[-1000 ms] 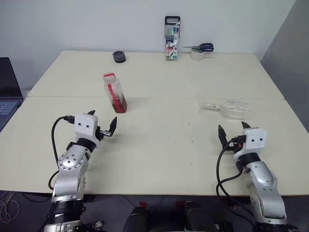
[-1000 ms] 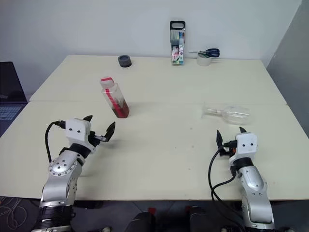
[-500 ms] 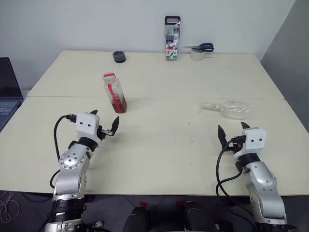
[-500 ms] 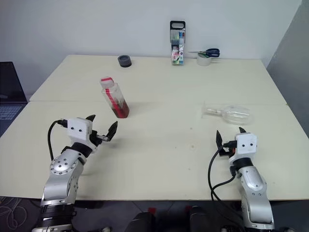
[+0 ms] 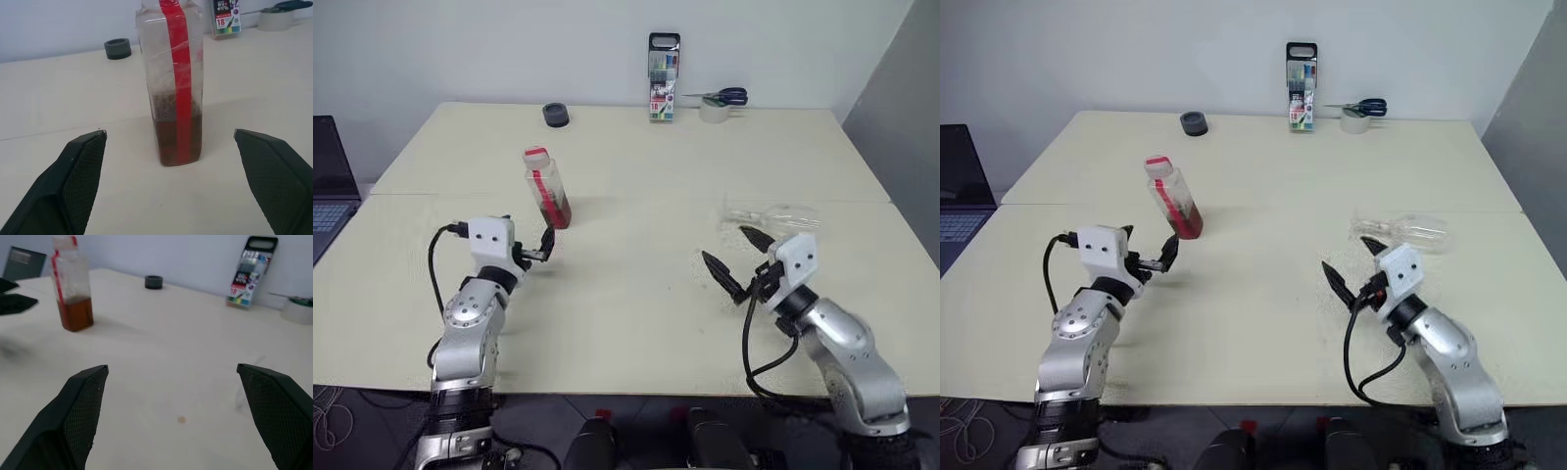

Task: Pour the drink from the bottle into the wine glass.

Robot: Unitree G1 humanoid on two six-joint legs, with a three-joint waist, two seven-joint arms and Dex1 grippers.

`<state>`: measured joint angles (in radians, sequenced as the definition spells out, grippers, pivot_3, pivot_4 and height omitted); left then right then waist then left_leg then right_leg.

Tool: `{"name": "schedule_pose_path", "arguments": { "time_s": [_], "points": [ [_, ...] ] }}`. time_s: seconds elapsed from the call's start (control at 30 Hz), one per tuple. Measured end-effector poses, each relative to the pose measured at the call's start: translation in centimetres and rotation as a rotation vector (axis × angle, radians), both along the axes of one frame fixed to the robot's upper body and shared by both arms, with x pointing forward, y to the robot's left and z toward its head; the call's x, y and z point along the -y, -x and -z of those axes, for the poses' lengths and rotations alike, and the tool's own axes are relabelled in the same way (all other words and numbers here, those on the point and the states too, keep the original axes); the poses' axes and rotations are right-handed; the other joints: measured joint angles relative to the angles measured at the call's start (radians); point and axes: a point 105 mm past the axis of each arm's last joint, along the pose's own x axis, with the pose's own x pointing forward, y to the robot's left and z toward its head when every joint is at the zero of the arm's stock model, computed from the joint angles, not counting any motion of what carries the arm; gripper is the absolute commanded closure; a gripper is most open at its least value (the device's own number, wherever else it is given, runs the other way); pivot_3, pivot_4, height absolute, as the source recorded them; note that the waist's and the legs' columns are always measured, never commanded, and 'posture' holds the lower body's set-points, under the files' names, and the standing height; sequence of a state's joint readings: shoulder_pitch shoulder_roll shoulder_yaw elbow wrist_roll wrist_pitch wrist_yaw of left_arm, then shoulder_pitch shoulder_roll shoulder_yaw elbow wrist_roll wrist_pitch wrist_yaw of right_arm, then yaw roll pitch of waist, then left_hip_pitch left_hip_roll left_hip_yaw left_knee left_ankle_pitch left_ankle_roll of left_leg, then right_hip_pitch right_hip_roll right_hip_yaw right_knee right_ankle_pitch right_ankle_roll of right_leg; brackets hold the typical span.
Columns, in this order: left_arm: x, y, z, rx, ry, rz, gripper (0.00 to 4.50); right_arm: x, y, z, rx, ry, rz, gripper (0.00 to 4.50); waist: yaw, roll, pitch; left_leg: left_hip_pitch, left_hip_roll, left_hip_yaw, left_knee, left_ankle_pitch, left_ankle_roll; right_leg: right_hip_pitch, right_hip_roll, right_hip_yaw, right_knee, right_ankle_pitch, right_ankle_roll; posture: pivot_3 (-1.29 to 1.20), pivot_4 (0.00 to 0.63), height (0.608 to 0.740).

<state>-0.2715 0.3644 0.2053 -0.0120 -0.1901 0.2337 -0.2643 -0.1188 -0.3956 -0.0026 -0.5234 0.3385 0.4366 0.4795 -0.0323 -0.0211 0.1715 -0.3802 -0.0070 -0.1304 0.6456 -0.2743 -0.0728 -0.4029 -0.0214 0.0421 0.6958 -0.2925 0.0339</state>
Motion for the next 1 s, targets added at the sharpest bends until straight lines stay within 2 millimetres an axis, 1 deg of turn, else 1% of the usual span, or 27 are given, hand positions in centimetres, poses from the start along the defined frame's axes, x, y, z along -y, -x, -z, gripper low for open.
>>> {"name": "schedule_pose_path", "arguments": {
  "time_s": [0.07, 0.17, 0.33, 0.53, 0.73, 1.0],
  "points": [
    [0.2, -0.4, -0.3, -0.003, 0.001, -0.001, 0.05, -0.7, 0.3, -0.5, -0.023, -0.004, -0.06, 0.0, 0.0, 0.0, 0.0, 0.0, 0.0, 0.0, 0.0, 0.0, 0.0, 0.0, 0.0, 0.0, 0.0, 0.0, 0.0, 0.0, 0.15, 0.74],
    [0.3, -1.0, -1.3, 0.007, 0.001, -0.018, 0.05, -1.4, 0.4, -0.8, -0.068, -0.029, -0.107, 0.0, 0.0, 0.0, 0.0, 0.0, 0.0, 0.0, 0.0, 0.0, 0.0, 0.0, 0.0, 0.0, 0.0, 0.0, 0.0, 0.0, 0.15, 0.74],
    [0.6, -1.6, -2.4, 0.024, 0.003, -0.02, 0.05, -1.9, 0.8, -0.7, -0.11, -0.039, -0.142, 0.0, 0.0, 0.0, 0.0, 0.0, 0.0, 0.0, 0.0, 0.0, 0.0, 0.0, 0.0, 0.0, 0.0, 0.0, 0.0, 0.0, 0.15, 0.74],
    [0.4, -2.6, -1.9, -0.013, 0.015, -0.026, 0.05, -2.4, 1.1, -0.5, -0.125, -0.015, -0.175, 0.0, 0.0, 0.0, 0.0, 0.0, 0.0, 0.0, 0.0, 0.0, 0.0, 0.0, 0.0, 0.0, 0.0, 0.0, 0.0, 0.0, 0.15, 0.74],
    [0.8, -3.6, -1.9, -0.027, 0.0, -0.009, 0.05, -2.9, 1.3, -1.3, -0.104, -0.013, -0.206, 0.0, 0.0, 0.0, 0.0, -0.001, 0.0, 0.0, 0.0, 0.0, 0.0, 0.0, 0.0, 0.0, 0.0, 0.0, 0.0, 0.0, 0.15, 0.74],
    [0.9, -4.6, -2.2, -0.024, -0.003, -0.004, 0.05, -3.1, 1.6, -1.7, -0.097, -0.012, -0.224, 0.0, 0.0, -0.001, 0.0, -0.001, 0.0, 0.0, 0.0, 0.0, 0.0, 0.0, 0.0, 0.0, 0.0, 0.0, 0.0, 0.0, 0.15, 0.74]
  ]
}}
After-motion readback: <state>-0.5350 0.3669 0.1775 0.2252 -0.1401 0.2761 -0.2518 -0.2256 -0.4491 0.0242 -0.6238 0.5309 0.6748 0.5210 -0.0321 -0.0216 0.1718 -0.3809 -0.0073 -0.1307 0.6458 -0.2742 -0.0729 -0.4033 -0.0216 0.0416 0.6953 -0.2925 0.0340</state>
